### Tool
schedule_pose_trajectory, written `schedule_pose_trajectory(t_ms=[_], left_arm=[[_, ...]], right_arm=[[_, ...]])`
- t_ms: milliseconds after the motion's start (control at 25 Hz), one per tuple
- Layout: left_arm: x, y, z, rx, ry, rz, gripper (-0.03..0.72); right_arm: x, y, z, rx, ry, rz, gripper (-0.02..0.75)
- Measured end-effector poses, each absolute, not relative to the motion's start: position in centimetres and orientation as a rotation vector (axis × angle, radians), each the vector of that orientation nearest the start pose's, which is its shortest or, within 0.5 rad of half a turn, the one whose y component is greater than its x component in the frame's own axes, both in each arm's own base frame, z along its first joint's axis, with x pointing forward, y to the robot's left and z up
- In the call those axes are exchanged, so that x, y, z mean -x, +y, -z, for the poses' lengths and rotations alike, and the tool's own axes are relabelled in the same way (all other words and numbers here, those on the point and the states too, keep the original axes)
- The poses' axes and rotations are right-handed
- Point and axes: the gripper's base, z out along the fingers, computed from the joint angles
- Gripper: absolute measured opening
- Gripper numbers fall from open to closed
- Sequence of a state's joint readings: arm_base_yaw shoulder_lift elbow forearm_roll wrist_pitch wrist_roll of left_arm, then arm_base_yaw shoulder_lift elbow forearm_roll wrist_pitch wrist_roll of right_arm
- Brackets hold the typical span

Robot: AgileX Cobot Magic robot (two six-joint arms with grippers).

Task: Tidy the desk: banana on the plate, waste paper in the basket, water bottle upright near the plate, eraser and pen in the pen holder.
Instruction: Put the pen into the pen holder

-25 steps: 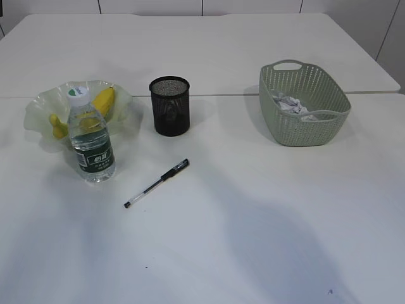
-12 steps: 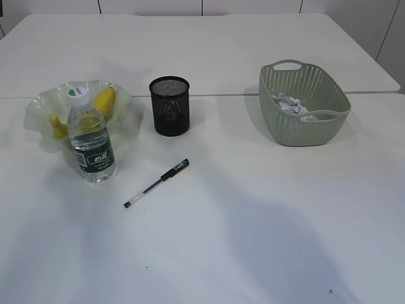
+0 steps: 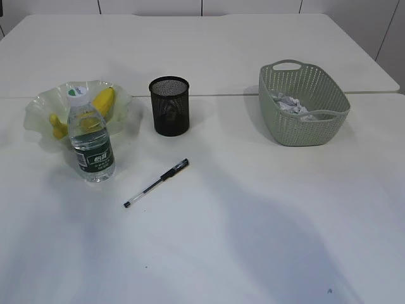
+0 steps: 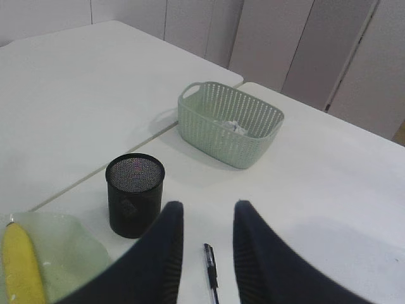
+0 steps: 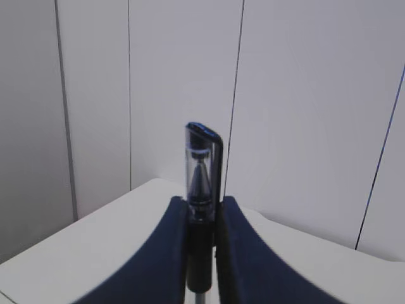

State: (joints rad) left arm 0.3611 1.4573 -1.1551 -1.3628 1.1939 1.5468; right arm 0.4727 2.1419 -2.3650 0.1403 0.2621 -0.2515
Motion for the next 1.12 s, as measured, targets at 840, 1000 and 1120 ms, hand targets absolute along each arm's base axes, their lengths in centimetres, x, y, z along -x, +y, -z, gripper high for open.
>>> schedule_pose_trajectory(t_ms=[840, 1000, 1120], left_arm=[[-29.5, 2.4, -34.9, -0.691, 1.799, 0.697, 0.181], [-29.5, 2.4, -34.9, -0.693, 1.802, 0.695, 0.181], [-29.5, 2.4, -34.9, -0.694, 1.802, 0.694, 0.181]], right_arm=[[-45.2, 22.7, -30.5, 0.430, 1.545, -0.256, 0.061], [-44.7, 22.6, -28.6, 0.430, 1.562, -0.251, 0.061], [-44.5, 22.6, -27.6, 0.419, 1.570, -0.258, 0.061]])
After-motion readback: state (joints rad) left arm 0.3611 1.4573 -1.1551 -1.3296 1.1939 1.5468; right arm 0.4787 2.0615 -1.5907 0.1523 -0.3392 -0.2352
